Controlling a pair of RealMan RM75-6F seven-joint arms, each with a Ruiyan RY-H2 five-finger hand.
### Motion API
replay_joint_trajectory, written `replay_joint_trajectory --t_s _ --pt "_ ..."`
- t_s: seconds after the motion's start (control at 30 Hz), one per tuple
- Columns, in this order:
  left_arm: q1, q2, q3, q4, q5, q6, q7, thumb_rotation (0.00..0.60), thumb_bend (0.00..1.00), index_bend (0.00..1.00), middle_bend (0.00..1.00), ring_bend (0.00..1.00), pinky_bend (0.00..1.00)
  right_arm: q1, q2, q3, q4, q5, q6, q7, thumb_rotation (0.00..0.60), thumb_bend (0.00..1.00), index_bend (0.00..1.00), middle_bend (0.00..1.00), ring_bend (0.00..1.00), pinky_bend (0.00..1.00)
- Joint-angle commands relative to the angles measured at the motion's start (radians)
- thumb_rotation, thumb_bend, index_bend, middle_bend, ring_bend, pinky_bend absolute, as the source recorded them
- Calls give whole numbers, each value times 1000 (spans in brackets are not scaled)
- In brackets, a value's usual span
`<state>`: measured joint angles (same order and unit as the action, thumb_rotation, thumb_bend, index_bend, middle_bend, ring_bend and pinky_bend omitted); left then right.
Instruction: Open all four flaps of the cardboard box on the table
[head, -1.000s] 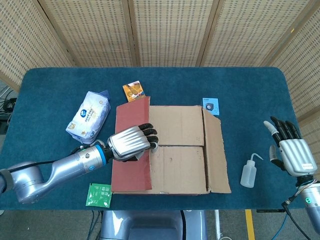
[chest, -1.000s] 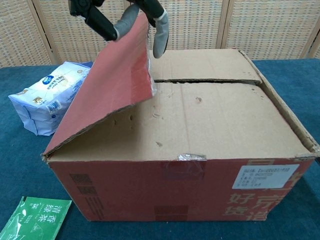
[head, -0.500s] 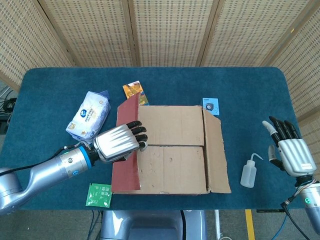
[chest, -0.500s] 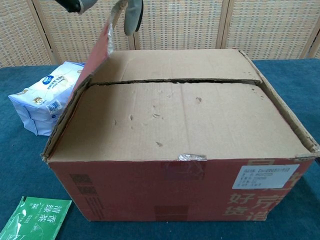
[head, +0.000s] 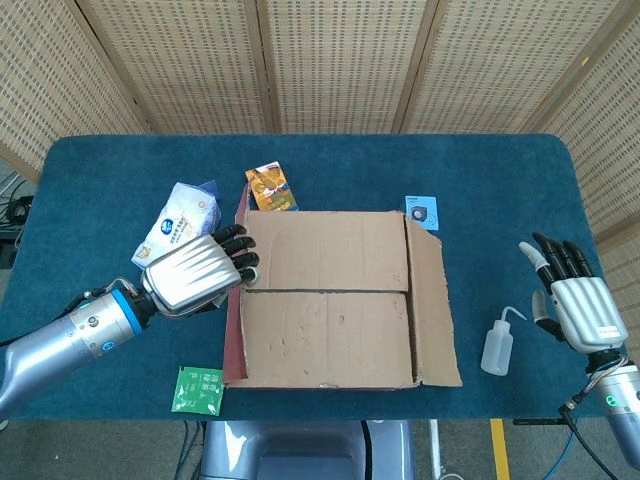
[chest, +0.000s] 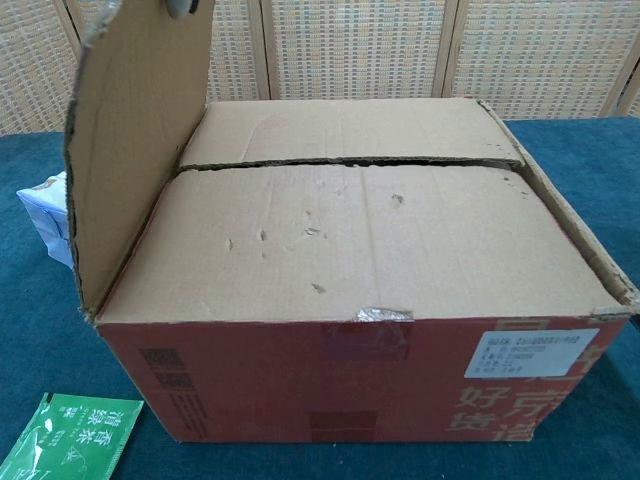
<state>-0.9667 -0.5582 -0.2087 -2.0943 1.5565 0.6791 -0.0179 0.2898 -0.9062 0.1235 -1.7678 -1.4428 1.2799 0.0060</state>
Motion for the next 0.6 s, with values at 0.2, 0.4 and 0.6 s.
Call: replay_joint_trajectory --t_s 0.2,0.4,0.6 --pt "76 100 26 -2 65 44 -55 527 1000 405 378 229 148 6 -3 1 -7 1 -9 -10 600 775 0 0 0 0" --pt "117 191 40 -5 84 12 -92 527 1000 405 384 236 148 11 -3 3 -18 0 -10 -25 600 775 0 0 0 0" --pt "157 244 46 -1 93 -17 -119 529 999 405 384 236 148 10 -1 3 -34 -2 -5 -40 600 775 0 0 0 0"
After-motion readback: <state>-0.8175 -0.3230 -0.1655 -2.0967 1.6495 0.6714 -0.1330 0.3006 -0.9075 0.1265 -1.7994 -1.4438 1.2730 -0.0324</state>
